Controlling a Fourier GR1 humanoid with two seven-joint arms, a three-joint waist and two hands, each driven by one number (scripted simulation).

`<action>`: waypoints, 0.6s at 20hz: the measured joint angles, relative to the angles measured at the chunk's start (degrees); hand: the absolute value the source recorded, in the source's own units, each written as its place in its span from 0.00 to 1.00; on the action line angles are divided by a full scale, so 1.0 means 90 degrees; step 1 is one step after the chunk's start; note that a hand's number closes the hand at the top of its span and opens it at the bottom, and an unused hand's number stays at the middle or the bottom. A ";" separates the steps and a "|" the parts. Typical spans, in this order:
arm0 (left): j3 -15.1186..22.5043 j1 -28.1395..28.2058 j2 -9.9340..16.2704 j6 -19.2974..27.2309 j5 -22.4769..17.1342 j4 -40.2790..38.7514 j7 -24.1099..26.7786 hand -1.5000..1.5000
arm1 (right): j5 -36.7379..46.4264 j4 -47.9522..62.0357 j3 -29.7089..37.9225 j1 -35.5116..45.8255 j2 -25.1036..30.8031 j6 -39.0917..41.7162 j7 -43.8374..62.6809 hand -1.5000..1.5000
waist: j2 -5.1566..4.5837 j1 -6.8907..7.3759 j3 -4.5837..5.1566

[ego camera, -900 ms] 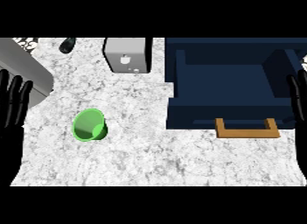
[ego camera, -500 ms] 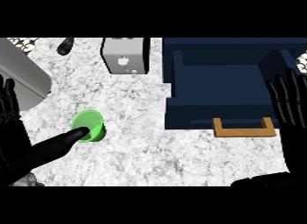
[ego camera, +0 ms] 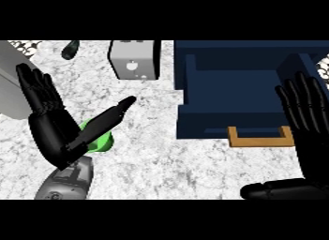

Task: Pick up the cup, place it into the drawer and close the drawer

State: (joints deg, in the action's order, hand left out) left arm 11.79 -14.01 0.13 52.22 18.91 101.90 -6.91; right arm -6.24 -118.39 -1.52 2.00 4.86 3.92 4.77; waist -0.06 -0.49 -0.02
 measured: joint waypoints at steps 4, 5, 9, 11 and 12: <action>0.0060 -0.0338 -0.0006 0.0297 -0.0178 -0.0500 0.0174 0.00 | 0.0023 0.0063 0.0004 0.0176 -0.0047 -0.0039 0.0120 0.00 | 0.0002 0.0015 0.0002; 0.0058 -0.0379 -0.0007 0.0315 -0.0163 -0.0527 0.0154 0.00 | 0.0045 0.0167 0.0016 0.0171 -0.0059 -0.0016 0.0030 0.00 | 0.0004 0.0022 0.0004; 0.0181 -0.0244 -0.0008 0.0496 -0.0251 -0.0603 0.0215 0.00 | 0.0001 0.0219 0.0092 0.0172 -0.0060 0.0043 0.0005 0.00 | 0.0007 0.0034 0.0003; 0.0249 -0.0263 -0.0008 0.0578 -0.0155 -0.0614 0.0042 0.00 | -0.0027 0.0301 0.0165 0.0324 -0.0030 0.0051 0.0077 0.00 | 0.0009 0.0040 0.0002; 0.0253 -0.0227 -0.0008 0.0622 -0.0129 -0.0617 0.0032 0.00 | 0.0002 0.0306 0.0157 0.0362 -0.0047 0.0017 0.0117 0.00 | 0.0008 0.0042 0.0002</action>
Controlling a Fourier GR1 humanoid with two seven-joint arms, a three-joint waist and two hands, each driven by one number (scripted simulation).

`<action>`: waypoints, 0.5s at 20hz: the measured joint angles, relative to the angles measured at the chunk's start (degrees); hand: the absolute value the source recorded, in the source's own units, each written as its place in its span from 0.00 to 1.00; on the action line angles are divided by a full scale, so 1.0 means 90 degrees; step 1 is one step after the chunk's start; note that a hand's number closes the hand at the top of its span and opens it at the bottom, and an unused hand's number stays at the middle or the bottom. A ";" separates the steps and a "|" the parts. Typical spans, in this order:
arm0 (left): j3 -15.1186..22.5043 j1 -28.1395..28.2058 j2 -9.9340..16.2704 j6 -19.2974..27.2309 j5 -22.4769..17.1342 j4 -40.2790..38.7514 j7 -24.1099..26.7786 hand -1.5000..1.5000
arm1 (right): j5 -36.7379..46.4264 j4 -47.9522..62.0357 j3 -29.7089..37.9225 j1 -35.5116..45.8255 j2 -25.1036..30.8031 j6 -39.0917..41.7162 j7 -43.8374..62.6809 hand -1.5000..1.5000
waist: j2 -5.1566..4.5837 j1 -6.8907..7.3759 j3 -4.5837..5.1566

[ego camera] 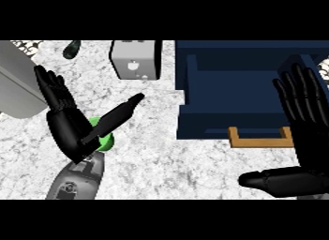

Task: Pick up the cup, place it into the drawer and close the drawer

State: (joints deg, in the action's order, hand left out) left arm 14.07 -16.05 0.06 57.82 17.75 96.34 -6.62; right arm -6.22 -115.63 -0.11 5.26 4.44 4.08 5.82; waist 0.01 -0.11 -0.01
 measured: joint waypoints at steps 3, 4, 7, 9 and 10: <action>0.0128 -0.0126 0.0001 0.0293 -0.0115 -0.0337 0.0110 0.00 | 0.0032 -0.0009 0.0014 0.0126 -0.0015 -0.0054 0.0081 0.00 | -0.0002 -0.0009 0.0001; 0.0140 -0.0168 0.0001 0.0338 -0.0131 -0.0383 0.0089 0.00 | -0.0025 -0.0014 0.0057 0.0053 0.0004 0.0014 0.0008 0.00 | -0.0001 -0.0010 0.0002; 0.0099 0.0102 0.0000 0.0343 -0.0310 -0.0316 0.0240 0.00 | 0.0029 -0.0148 0.0012 -0.0076 -0.0011 0.0022 0.0028 0.00 | 0.0001 -0.0005 0.0002; 0.0050 0.0217 0.0000 0.0350 -0.0507 -0.0319 0.0359 0.00 | -0.0004 -0.0150 0.0094 0.0018 0.0016 0.0012 0.0084 0.00 | 0.0000 -0.0001 0.0002; 0.0038 0.0280 0.0000 0.0359 -0.0590 -0.0344 0.0445 0.00 | -0.0010 -0.0133 0.0087 -0.0021 0.0000 0.0034 0.0032 0.00 | 0.0000 -0.0001 0.0002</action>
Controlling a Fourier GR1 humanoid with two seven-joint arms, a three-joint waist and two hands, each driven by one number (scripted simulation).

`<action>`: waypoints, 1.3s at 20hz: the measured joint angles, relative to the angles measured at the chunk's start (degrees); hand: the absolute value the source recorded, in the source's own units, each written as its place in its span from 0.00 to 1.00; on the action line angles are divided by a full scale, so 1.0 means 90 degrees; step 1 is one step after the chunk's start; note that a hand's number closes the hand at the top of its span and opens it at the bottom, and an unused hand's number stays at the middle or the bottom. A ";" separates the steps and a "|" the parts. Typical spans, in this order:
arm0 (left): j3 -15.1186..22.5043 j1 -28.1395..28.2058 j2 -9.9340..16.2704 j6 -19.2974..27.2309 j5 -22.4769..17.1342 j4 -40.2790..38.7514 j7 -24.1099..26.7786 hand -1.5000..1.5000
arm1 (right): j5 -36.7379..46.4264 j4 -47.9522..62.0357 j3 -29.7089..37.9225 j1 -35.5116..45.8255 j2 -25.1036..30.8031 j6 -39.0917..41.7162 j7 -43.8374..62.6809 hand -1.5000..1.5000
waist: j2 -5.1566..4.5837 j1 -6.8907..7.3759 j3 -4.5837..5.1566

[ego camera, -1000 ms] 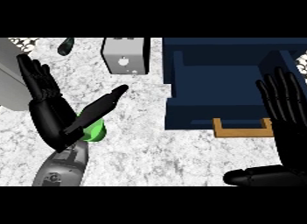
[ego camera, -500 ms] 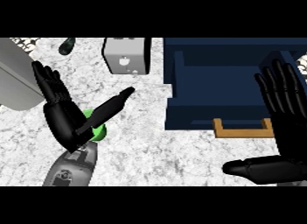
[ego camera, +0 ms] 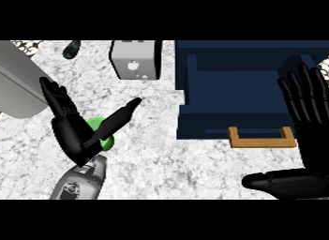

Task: Pick up the cup, place it into the drawer and close the drawer

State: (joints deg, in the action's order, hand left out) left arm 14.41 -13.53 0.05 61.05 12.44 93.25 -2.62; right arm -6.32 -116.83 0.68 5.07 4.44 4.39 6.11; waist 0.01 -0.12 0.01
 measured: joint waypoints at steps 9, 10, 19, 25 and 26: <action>0.0094 0.0728 0.0001 0.0256 -0.0706 -0.0100 0.0656 0.00 | -0.0044 -0.0047 0.0066 0.0130 0.0031 0.0020 0.0146 0.00 | -0.0001 0.0007 0.0001; 0.0060 0.0792 0.0001 0.0265 -0.0845 -0.0143 0.0818 0.00 | -0.0049 -0.0109 0.0049 0.0121 0.0017 0.0005 0.0193 0.00 | 0.0000 0.0006 0.0001; -0.0142 0.1551 -0.0001 -0.0086 -0.2443 -0.0499 0.2498 0.00 | -0.0022 -0.0109 0.0064 0.0128 0.0007 0.0017 0.0246 0.00 | 0.0000 0.0011 0.0003; -0.0462 0.1422 -0.0002 -0.0508 -0.3520 -0.1397 0.3619 0.00 | -0.0082 -0.0151 0.0099 0.0040 0.0033 0.0138 0.0173 0.00 | -0.0002 0.0004 0.0003; -0.0519 0.1380 -0.0003 -0.0589 -0.3697 -0.1577 0.3802 0.00 | -0.0114 -0.0119 0.0118 -0.0035 0.0031 0.0194 0.0083 0.00 | -0.0003 0.0003 0.0004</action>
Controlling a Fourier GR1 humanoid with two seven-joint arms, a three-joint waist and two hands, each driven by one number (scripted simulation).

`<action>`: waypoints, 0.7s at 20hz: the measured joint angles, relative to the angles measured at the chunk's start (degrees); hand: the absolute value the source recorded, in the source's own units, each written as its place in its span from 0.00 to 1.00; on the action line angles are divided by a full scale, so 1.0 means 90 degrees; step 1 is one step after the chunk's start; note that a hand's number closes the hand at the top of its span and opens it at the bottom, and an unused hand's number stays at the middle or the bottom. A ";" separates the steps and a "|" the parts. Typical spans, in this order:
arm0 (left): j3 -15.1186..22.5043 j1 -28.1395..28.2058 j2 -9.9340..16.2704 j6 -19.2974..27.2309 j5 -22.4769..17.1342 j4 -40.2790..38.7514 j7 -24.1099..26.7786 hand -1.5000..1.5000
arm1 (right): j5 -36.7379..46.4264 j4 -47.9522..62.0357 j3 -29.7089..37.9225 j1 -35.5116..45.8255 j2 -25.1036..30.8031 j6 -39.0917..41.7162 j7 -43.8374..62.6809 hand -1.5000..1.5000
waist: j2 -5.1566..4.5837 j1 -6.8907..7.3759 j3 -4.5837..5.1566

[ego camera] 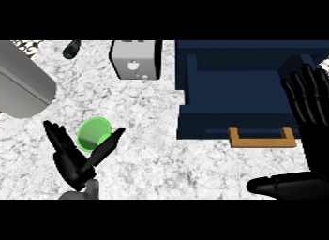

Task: Pick up the cup, place it into the drawer and close the drawer

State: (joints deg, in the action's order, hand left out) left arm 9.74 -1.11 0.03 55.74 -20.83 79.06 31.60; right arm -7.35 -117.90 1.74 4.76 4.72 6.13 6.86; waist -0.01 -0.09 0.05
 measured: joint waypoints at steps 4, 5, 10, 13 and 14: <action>0.0035 0.0017 0.0003 -0.0237 -0.0815 -0.0495 0.0848 0.00 | -0.0029 -0.0004 0.0027 -0.0003 -0.0006 0.0018 0.0011 0.00 | 0.0000 0.0000 -0.0002; 0.0045 0.0019 0.0009 -0.0292 -0.0996 -0.0590 0.1056 0.00 | -0.0127 -0.0055 0.0103 0.0013 0.0048 0.0065 0.0075 0.00 | 0.0003 0.0000 -0.0006; -0.0199 -0.0081 0.0016 -0.0620 -0.1590 -0.1152 0.1776 0.00 | -0.0129 -0.0150 0.0080 0.0046 0.0033 0.0039 0.0222 0.00 | 0.0008 0.0002 -0.0011; -0.0354 -0.0133 0.0011 -0.0767 -0.1802 -0.1477 0.2001 0.00 | -0.0042 -0.0052 0.0014 0.0031 -0.0021 0.0043 0.0117 0.00 | 0.0004 0.0003 -0.0008; -0.0371 -0.0134 0.0009 -0.0844 -0.1910 -0.1619 0.2139 0.00 | -0.0065 -0.0022 0.0031 0.0042 -0.0011 0.0066 0.0114 0.00 | 0.0003 0.0003 -0.0006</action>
State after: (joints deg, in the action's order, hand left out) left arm 6.41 -2.31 0.11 48.15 -38.02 64.49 50.84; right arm -7.93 -118.10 2.02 5.14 4.62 6.72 7.88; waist 0.02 -0.07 0.00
